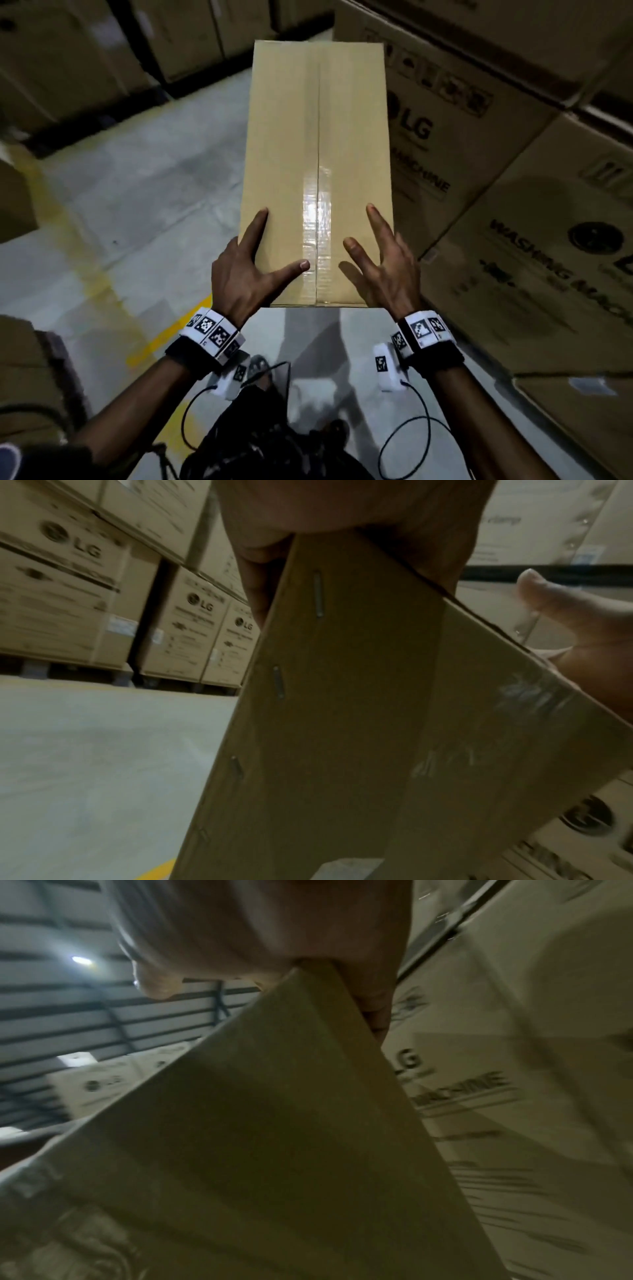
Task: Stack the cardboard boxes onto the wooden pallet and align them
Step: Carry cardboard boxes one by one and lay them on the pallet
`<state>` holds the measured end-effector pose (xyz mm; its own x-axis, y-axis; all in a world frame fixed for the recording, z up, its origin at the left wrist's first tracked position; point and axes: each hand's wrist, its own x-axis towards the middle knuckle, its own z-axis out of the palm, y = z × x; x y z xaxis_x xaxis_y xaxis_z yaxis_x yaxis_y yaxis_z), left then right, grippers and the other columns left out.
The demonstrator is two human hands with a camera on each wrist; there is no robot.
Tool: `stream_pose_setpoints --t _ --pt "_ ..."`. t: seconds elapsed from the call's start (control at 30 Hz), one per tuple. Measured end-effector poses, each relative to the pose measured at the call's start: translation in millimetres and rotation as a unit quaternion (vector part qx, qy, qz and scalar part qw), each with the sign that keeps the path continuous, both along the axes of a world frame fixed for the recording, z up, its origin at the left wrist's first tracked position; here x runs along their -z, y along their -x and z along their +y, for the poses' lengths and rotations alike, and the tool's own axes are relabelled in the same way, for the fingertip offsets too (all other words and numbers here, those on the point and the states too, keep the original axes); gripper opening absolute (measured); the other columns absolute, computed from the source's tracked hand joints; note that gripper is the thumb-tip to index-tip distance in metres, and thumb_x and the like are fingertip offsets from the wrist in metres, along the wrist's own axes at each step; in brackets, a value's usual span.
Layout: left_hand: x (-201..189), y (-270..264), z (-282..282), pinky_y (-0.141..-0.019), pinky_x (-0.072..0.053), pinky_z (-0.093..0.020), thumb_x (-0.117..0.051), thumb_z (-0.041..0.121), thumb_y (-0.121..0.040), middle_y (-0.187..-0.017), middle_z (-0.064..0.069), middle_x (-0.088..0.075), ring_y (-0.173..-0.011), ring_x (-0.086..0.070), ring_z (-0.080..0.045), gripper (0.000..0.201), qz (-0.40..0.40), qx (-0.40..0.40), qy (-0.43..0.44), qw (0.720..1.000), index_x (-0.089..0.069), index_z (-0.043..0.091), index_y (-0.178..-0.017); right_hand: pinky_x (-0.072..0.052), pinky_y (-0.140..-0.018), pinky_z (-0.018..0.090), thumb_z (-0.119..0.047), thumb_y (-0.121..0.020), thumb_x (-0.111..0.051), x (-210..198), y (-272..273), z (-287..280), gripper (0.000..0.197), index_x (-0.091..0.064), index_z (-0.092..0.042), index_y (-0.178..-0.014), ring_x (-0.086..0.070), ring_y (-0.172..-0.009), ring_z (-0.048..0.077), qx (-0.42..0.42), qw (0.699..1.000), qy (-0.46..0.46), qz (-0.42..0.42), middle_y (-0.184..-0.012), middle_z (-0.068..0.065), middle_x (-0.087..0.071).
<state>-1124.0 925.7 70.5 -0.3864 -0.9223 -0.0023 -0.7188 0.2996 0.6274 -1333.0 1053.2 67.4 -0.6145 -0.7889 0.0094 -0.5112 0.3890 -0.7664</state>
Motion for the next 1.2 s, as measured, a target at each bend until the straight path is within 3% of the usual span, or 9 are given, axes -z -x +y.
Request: stream_pose_setpoints --t 0.17,0.37,0.5,0.73,0.87,1.0,1.2 --pt "-22.5 -39.8 -57.0 -0.096 -0.048 -0.039 -0.070 0.090 -0.060 -0.117 -0.007 -0.067 -0.112 -0.063 -0.030 0.114 0.018 -0.077 0.013 0.997 -0.022 0.055 -0.157 -0.037 -0.115 0.046 -0.104 -0.070 -0.026 -27.0 -19.4 -90.2 0.096 -0.022 -0.059 -0.155 -0.041 -0.146 0.024 -0.084 0.996 0.020 0.020 -0.162 -0.001 -0.041" --pt "-38.1 -107.6 -142.0 -0.101 -0.050 -0.040 -0.061 0.099 -0.053 -0.122 -0.009 -0.066 -0.116 -0.063 -0.032 0.117 0.029 -0.160 0.024 0.986 -0.022 0.058 -0.156 -0.034 -0.119 0.050 -0.102 -0.073 -0.030 -42.9 -69.7 -221.7 0.095 -0.027 -0.056 -0.156 -0.039 -0.148 0.020 -0.185 0.982 0.044 0.019 -0.161 -0.012 -0.041" --pt "-43.3 -156.6 -196.5 -0.102 -0.051 -0.041 -0.069 0.093 -0.055 -0.123 -0.008 -0.063 -0.117 -0.062 -0.032 0.115 0.040 -0.217 0.024 0.975 -0.022 0.060 -0.154 -0.039 -0.115 0.050 -0.101 -0.073 -0.029 -49.6 -114.2 -308.2 0.096 -0.033 -0.052 -0.155 -0.046 -0.142 0.019 -0.238 0.969 0.060 0.027 -0.157 -0.008 -0.047" --pt "-48.4 -227.5 -275.7 -0.103 -0.051 -0.042 -0.063 0.098 -0.054 -0.125 -0.009 -0.063 -0.118 -0.062 -0.032 0.115 0.035 -0.321 0.022 0.946 -0.019 0.062 -0.154 -0.044 -0.108 0.043 -0.092 -0.076 -0.035 -55.2 -188.4 -442.3 0.087 -0.035 -0.052 -0.154 -0.053 -0.133 0.020 -0.330 0.942 0.053 0.022 -0.153 -0.007 -0.051" --pt "-46.2 -247.2 -321.1 -0.102 -0.050 -0.041 -0.068 0.092 -0.057 -0.126 -0.009 -0.063 -0.119 -0.061 -0.032 0.113 0.026 -0.375 0.006 0.927 -0.021 0.060 -0.155 -0.047 -0.101 0.041 -0.092 -0.075 -0.036 -48.3 -216.7 -516.7 0.087 -0.036 -0.052 -0.153 -0.060 -0.119 0.025 -0.381 0.924 0.035 0.021 -0.147 -0.004 -0.055" --pt "-34.3 -262.0 -368.9 -0.105 -0.050 -0.043 -0.068 0.095 -0.055 -0.129 -0.007 -0.063 -0.119 -0.061 -0.029 0.115 0.036 -0.433 0.005 0.901 -0.020 0.061 -0.155 -0.044 -0.108 0.046 -0.092 -0.075 -0.035 -41.1 -239.1 -597.5 0.088 -0.034 -0.053 -0.154 -0.055 -0.131 0.023 -0.445 0.895 0.024 0.016 -0.151 -0.004 -0.052" --pt "-29.7 -267.6 -450.4 -0.105 -0.050 -0.043 -0.064 0.099 -0.052 -0.131 -0.006 -0.064 -0.118 -0.061 -0.028 0.116 0.031 -0.542 0.001 0.840 -0.018 0.065 -0.153 -0.043 -0.110 0.047 -0.096 -0.074 -0.034 -41.1 -272.4 -727.0 0.090 -0.033 -0.054 -0.153 -0.054 -0.133 0.024 -0.545 0.838 0.015 0.007 -0.150 -0.003 -0.053"
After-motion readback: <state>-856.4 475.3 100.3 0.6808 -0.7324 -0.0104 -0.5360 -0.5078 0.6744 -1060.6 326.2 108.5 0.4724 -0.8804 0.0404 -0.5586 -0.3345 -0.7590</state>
